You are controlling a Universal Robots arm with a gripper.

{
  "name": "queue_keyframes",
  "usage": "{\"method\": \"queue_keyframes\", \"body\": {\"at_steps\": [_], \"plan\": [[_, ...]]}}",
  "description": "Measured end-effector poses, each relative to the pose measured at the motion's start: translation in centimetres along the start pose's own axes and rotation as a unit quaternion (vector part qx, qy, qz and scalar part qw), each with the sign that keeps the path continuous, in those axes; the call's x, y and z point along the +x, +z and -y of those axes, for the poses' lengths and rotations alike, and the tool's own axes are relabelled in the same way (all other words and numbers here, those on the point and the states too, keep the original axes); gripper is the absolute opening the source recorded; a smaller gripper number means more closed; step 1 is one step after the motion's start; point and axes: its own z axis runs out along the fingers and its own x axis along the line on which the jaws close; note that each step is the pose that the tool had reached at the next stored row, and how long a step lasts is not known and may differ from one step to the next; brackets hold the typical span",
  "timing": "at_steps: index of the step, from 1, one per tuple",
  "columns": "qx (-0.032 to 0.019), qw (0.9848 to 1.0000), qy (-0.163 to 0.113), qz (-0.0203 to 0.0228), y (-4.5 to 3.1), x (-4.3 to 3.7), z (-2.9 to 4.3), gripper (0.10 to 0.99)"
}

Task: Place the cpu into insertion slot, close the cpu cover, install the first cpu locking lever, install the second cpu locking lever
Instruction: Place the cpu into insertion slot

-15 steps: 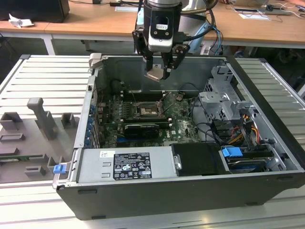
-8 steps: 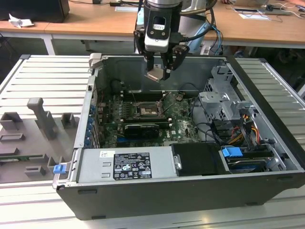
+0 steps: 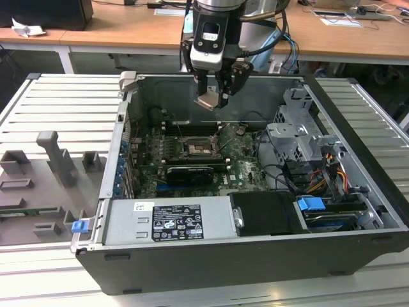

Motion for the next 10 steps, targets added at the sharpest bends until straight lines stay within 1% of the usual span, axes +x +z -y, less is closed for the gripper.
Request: {"method": "queue_keyframes", "body": {"at_steps": [5, 10], "plan": [[-0.0006, 0.9996, 0.027, 0.0023, 0.09, 0.0, 0.01, 0.537], [-0.001, 0.9991, 0.043, 0.0038, 0.14, 0.0, 0.01, 0.537]]}}
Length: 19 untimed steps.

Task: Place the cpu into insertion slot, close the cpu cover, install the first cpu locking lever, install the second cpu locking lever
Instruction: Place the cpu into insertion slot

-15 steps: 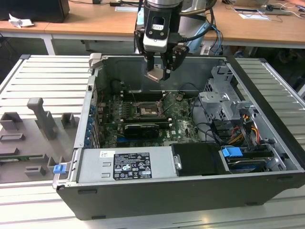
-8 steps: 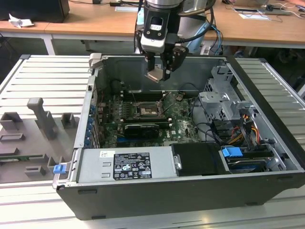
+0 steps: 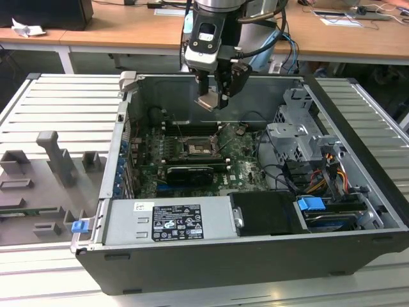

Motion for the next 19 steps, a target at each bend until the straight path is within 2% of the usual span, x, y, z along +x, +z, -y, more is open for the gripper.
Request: {"method": "queue_keyframes", "body": {"at_steps": [5, 9, 12, 19], "plan": [[-0.0007, 0.9994, 0.033, 0.0029, 0.12, 0.0, 0.01, 0.537], [-0.0012, 0.9979, 0.065, 0.0055, 0.22, -0.01, 0.02, 0.537], [-0.0014, 0.9956, 0.093, 0.0076, 0.33, -0.01, 0.03, 0.537], [-0.0007, 0.993, 0.118, 0.009, 0.46, -0.01, 0.04, 0.537]]}}
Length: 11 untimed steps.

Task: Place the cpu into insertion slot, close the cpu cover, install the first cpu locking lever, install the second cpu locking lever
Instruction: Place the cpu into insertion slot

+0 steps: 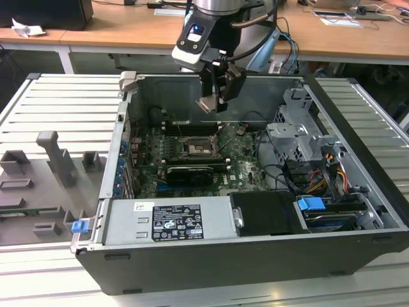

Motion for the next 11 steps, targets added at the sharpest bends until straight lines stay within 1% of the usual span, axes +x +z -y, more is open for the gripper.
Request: {"method": "queue_keyframes", "body": {"at_steps": [6, 11], "plan": [[0.002, 0.9996, 0.028, 0.0011, 0.37, -0.01, 0.03, 0.537], [0.0031, 0.9991, 0.042, 0.0017, 0.49, -0.01, 0.05, 0.537]]}}
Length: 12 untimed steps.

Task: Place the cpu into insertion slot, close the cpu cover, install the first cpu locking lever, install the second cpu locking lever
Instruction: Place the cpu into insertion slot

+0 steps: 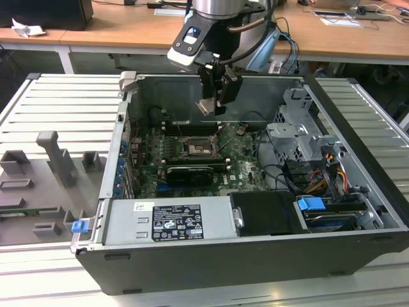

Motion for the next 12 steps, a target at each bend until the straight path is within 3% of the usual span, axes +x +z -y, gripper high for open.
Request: {"method": "queue_keyframes", "body": {"at_steps": [6, 10, 12], "plan": [[0.0033, 0.9994, 0.033, 0.0014, 0.42, -0.01, 0.03, 0.537], [0.0053, 0.9972, 0.074, 0.0032, 0.92, -0.03, 0.06, 0.537], [0.0053, 0.9966, 0.082, 0.0037, 1.31, -0.04, 0.1, 0.537]]}}
